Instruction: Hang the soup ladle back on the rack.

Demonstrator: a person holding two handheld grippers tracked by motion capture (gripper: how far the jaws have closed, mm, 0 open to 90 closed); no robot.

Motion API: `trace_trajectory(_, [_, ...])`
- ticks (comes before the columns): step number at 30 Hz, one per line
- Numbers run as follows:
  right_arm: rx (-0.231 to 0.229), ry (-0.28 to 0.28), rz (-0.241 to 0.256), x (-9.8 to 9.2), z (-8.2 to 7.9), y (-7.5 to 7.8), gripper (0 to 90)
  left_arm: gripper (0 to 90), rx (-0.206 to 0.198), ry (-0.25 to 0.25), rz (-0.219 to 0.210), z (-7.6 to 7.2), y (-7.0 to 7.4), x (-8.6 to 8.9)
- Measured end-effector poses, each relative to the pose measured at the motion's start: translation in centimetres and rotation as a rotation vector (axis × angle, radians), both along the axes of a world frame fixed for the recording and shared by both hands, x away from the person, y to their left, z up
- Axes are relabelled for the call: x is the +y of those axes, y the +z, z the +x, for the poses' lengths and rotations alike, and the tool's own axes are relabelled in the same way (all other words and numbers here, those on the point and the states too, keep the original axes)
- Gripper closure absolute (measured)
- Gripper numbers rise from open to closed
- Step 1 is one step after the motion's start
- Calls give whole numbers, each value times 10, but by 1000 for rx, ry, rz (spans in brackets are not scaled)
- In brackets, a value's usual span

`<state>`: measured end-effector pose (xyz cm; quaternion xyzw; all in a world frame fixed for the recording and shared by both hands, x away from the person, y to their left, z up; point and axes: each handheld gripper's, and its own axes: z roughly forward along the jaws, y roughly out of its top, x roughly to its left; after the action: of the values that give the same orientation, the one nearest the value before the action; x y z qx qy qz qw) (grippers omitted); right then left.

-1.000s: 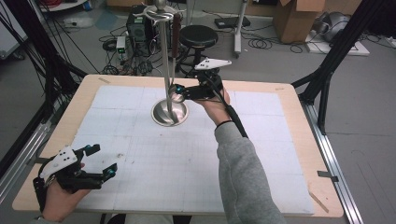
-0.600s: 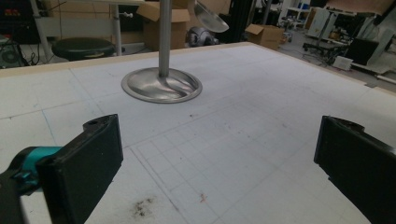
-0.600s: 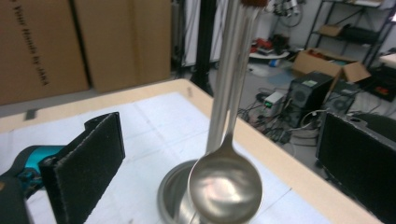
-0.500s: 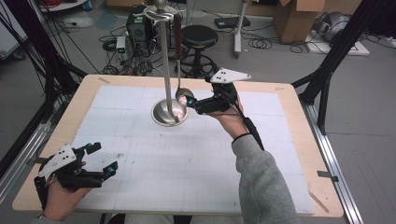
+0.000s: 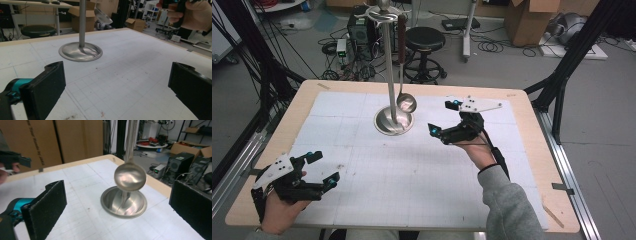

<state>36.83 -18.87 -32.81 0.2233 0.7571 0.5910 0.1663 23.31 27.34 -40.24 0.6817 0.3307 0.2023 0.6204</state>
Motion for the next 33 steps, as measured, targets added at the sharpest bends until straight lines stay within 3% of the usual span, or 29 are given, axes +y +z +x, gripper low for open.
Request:
trace_trajectory(12, [1,-59,39,-39,-26,-29,4,17,2,-50,4,12,-1,-12])
trace_trajectory(18, [32,-97,70,-56,-37,-44,4,18,-4,-63,-7,15,1,-15])
trace_trajectory(23, [48,-95,78,-63,-47,-49,3,17,-6,-70,-10,16,1,-15])
trace_trajectory(27, [35,-98,104,-71,-55,-48,4,17,-7,-75,-5,15,1,-16])
trace_trajectory(33, [31,-76,79,-80,-66,-50,4,17,-6,-73,1,15,1,-15])
